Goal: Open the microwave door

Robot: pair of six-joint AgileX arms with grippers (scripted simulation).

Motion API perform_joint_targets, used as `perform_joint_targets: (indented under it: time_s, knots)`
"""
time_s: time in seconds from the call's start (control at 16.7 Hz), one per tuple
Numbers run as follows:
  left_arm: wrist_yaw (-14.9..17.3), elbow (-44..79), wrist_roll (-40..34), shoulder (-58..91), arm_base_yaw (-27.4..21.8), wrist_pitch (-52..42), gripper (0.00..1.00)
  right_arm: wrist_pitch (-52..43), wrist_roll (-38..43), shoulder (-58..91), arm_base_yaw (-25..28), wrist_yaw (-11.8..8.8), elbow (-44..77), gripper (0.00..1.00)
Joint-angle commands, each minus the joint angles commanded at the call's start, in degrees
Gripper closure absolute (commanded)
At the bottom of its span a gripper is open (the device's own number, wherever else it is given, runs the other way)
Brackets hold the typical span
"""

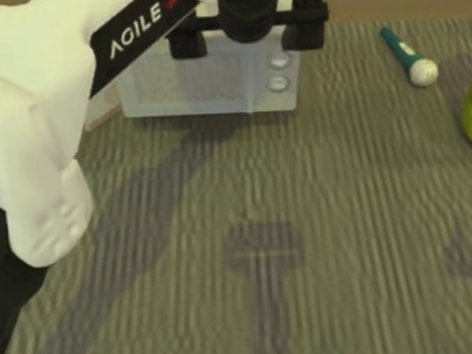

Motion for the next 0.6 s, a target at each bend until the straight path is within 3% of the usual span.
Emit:
perform_joint_targets:
  time_s: [0.42, 0.6]
  knots:
    - [0.44, -2.14, 0.93, 2.03, 0.97, 4.12, 0.00, 0.00, 0.00, 0.00, 0.00, 0.00, 0.00, 0.00]
    - [0.44, -2.14, 0.93, 2.03, 0.97, 4.12, 0.23, 0.00, 0.00, 0.00, 0.00, 0.00, 0.00, 0.00]
